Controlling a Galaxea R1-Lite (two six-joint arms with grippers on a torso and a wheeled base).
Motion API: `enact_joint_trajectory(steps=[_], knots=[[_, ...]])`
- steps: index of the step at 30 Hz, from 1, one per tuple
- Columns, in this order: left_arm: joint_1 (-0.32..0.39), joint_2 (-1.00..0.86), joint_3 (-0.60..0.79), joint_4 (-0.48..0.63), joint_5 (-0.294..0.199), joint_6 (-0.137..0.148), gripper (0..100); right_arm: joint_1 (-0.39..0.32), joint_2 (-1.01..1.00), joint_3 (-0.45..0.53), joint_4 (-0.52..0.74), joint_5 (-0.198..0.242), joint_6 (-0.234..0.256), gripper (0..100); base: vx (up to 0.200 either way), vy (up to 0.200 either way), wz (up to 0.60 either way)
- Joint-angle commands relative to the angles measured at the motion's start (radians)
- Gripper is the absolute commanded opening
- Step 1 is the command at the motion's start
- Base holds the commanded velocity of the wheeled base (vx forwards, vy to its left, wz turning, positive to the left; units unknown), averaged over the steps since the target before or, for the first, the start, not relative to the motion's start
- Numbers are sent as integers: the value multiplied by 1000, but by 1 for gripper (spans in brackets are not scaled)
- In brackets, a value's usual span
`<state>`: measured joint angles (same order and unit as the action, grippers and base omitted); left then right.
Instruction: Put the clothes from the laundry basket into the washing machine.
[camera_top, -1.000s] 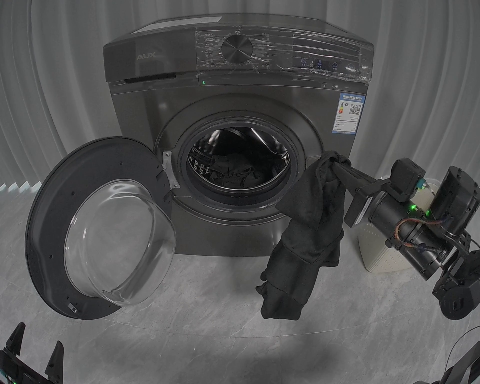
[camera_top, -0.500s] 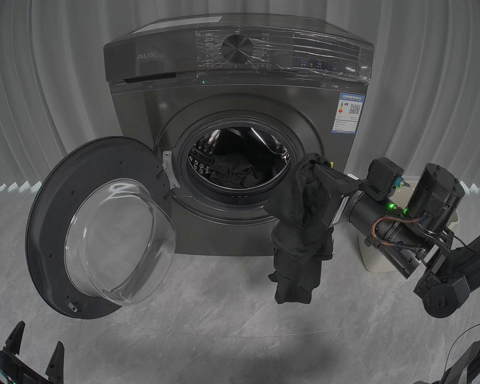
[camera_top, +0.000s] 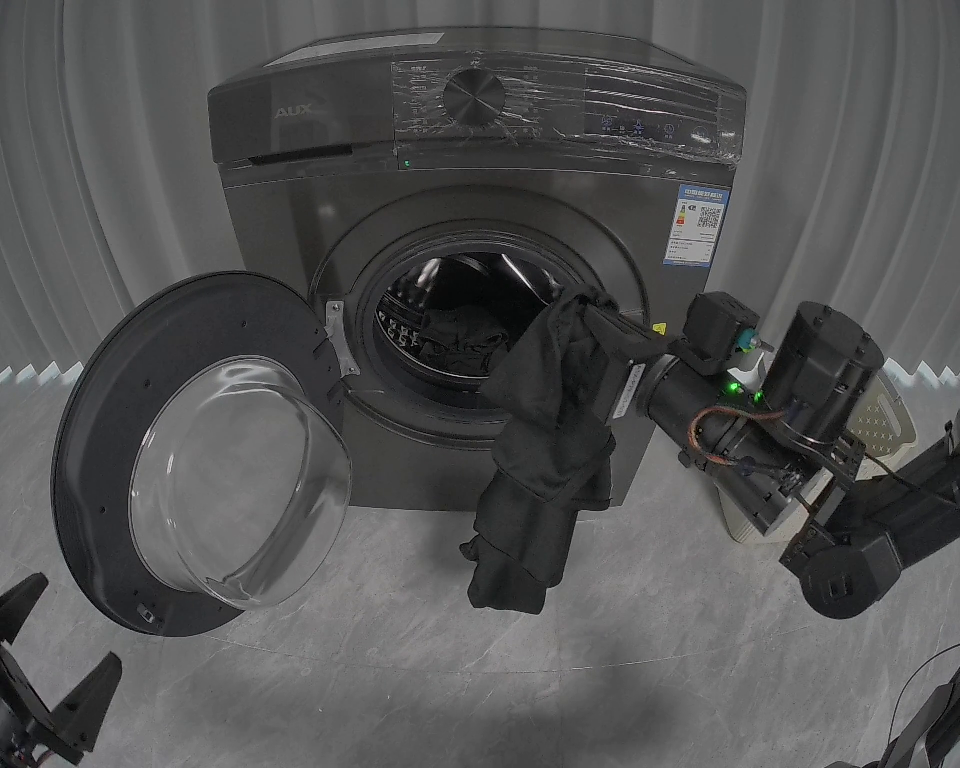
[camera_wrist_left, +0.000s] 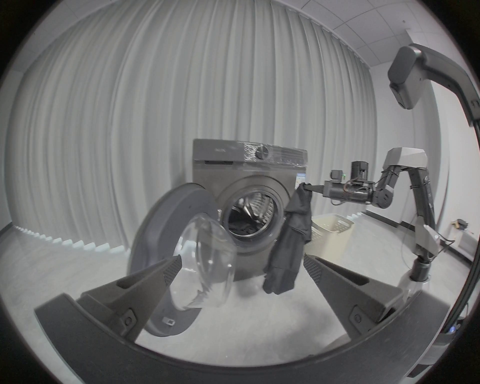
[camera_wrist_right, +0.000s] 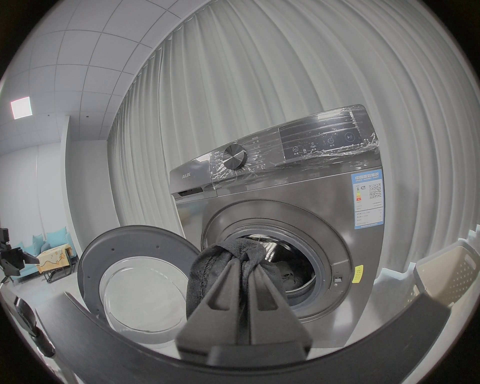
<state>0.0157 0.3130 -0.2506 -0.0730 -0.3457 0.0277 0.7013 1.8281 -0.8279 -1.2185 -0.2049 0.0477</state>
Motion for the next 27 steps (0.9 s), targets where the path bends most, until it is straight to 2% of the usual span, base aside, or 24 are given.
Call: enact_joint_trajectory(steps=[1,4,7,8,9,10,11,12,15,17,18,19,23,27], knots=[[-59,468,-76,-177,-134,9,100,3,94,-151,33,-5,14,0,0,0,0],[-134,595,-81,-306,-114,6,100,-16,112,-185,65,-13,17,0,0,0,0],[-224,701,-85,-375,-70,-6,100,-25,142,-208,71,-19,24,0,0,0,0],[-227,706,-85,-378,-67,-6,100,-25,143,-209,71,-21,24,0,0,0,0],[-280,772,-99,-398,-24,-18,100,-23,154,-221,73,-21,28,0,0,0,0],[-280,772,-99,-398,-24,-18,100,-23,154,-221,73,-21,28,0,0,0,0],[-333,842,-116,-421,24,-37,100,-22,171,-232,73,-21,28,0,0,0,0],[-364,879,-127,-439,51,-48,100,-19,177,-235,73,-16,29,0,0,0,0],[-424,980,-154,-502,119,-69,100,-17,183,-241,90,-8,46,0,0,0,0],[-439,1019,-170,-531,137,-81,100,-19,189,-254,108,-8,52,0,0,0,0],[-458,1095,-197,-600,159,-103,100,-23,200,-284,132,-10,57,0,0,0,0],[-462,1127,-208,-637,163,-112,100,-25,201,-298,140,-10,57,0,0,0,0],[-494,1238,-228,-760,174,-126,100,-25,212,-346,155,-18,66,0,0,0,0],[-499,1354,-280,-829,235,-147,100,-25,231,-381,174,-30,72,0,0,0,0]])
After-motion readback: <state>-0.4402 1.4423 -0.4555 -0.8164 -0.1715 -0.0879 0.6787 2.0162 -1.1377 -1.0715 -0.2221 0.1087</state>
